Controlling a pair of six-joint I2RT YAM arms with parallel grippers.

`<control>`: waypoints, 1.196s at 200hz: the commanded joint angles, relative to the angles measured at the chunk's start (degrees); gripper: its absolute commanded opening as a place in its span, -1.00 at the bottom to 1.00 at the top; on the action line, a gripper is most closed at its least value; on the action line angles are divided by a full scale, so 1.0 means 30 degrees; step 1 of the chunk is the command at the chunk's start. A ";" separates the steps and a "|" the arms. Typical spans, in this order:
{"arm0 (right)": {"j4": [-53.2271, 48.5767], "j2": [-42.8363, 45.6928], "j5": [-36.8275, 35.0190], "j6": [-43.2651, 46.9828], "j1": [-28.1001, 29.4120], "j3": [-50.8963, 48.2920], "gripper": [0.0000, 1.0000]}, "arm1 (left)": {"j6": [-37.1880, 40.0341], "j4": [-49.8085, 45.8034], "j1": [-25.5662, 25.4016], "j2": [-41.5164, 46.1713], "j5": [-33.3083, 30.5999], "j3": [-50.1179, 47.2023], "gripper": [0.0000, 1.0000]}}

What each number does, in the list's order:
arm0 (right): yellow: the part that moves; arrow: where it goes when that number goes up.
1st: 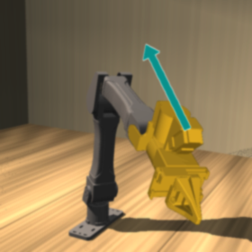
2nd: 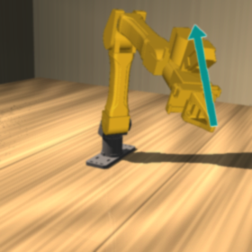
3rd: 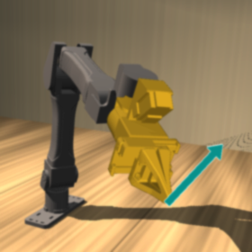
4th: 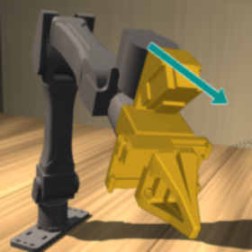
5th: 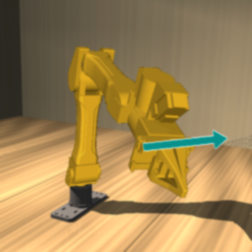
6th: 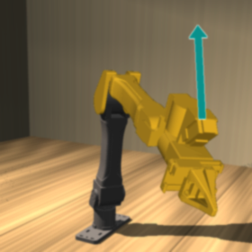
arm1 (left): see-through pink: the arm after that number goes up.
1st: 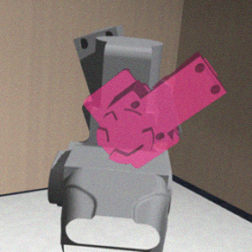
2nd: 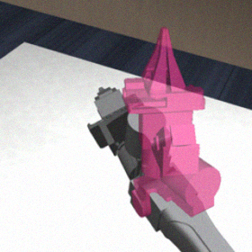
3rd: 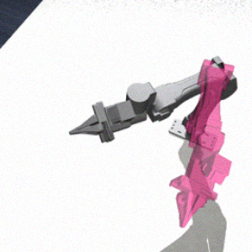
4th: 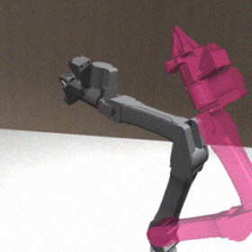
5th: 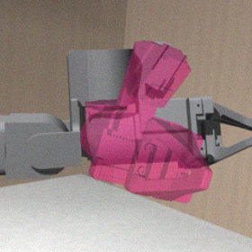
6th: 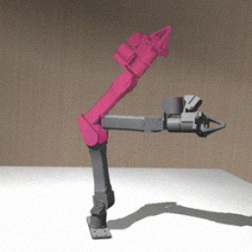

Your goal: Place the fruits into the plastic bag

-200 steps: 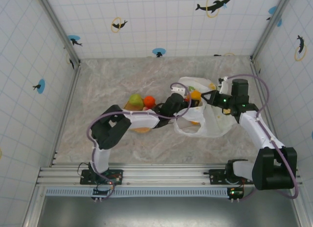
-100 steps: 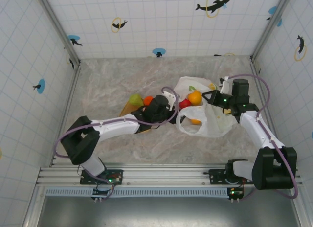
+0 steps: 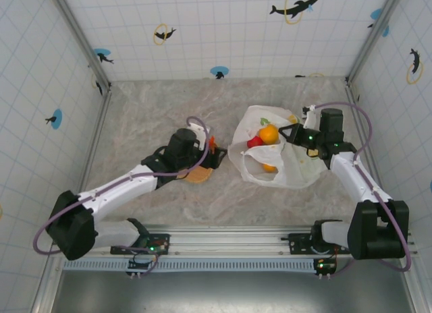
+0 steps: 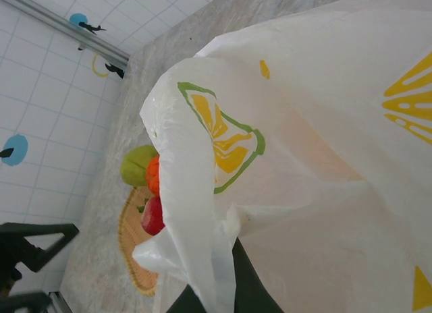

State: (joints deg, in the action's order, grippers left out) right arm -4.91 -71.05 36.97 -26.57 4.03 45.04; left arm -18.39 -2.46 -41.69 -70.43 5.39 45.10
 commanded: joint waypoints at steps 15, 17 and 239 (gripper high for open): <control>0.0786 -0.0078 0.0113 -0.0118 0.0183 -0.0130 -1.00 | -0.1084 -0.1257 0.2178 0.1536 -0.1868 -0.0384 0.77; 0.0779 -0.0078 0.0109 -0.0119 0.0136 -0.0115 -1.00 | -0.1173 -0.1267 0.2296 0.1594 -0.1916 -0.0378 0.77; -0.0031 -0.0203 -0.0301 0.0344 0.0547 0.0601 -1.00 | -1.0577 0.3315 0.7849 0.0185 -0.3495 -0.4126 0.94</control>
State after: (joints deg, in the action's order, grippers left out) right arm -5.87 -72.34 35.20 -26.06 5.26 45.06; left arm -45.63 4.99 -18.33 -69.89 -3.73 34.20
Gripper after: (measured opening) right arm 0.041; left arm 0.973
